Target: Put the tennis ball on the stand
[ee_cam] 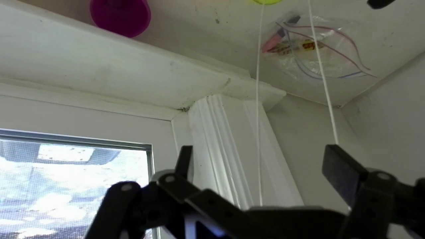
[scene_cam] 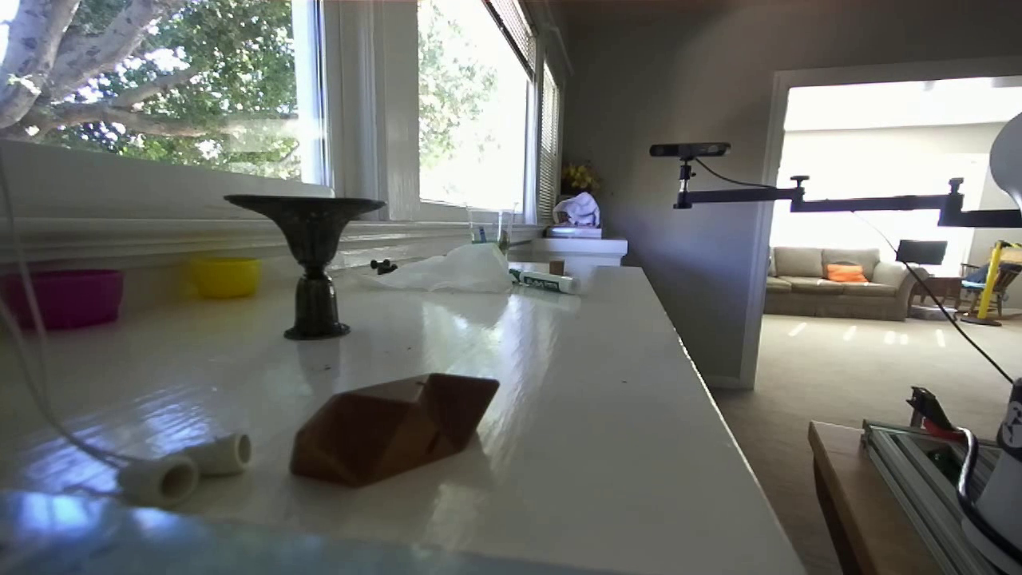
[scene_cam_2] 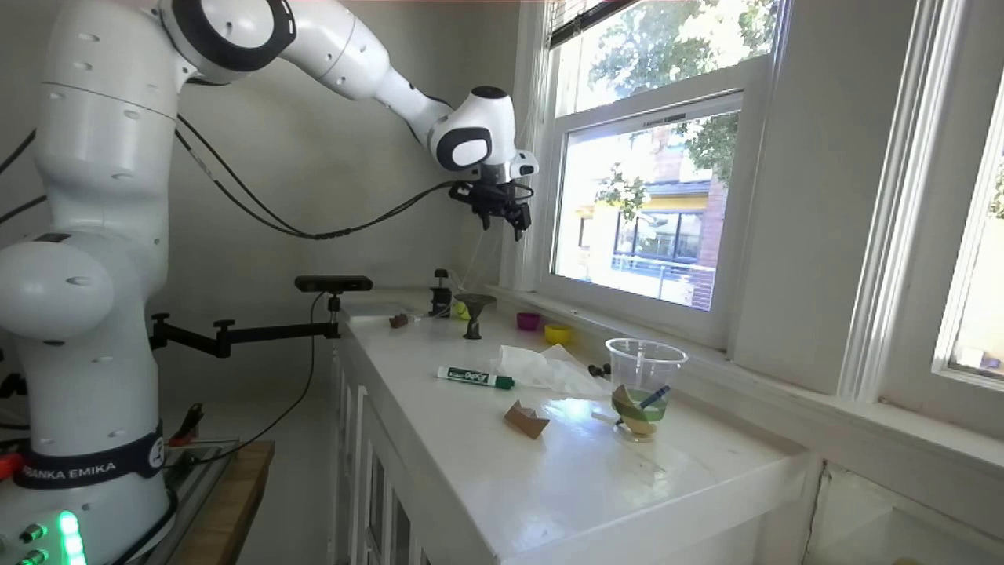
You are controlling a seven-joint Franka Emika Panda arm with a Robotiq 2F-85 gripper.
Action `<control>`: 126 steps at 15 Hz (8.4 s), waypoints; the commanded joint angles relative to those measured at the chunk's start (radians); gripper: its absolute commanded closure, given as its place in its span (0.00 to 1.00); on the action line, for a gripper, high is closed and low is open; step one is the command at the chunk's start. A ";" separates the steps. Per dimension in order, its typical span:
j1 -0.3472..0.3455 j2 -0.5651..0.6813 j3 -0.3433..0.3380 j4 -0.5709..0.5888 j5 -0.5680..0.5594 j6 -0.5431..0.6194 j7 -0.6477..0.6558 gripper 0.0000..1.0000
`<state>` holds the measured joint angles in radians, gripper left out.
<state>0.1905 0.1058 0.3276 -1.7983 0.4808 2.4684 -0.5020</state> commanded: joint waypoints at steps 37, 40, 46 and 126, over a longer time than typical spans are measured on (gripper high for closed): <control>-0.079 0.305 0.190 0.109 0.238 0.150 -0.422 0.00; -0.095 0.283 0.217 0.117 0.241 0.069 -0.409 0.00; -0.073 0.254 0.175 0.081 0.282 0.006 -0.381 0.00; 0.032 0.325 0.005 0.137 -0.082 -0.357 -0.163 0.00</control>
<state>0.2356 0.4272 0.3158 -1.6650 0.4088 2.1119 -0.6722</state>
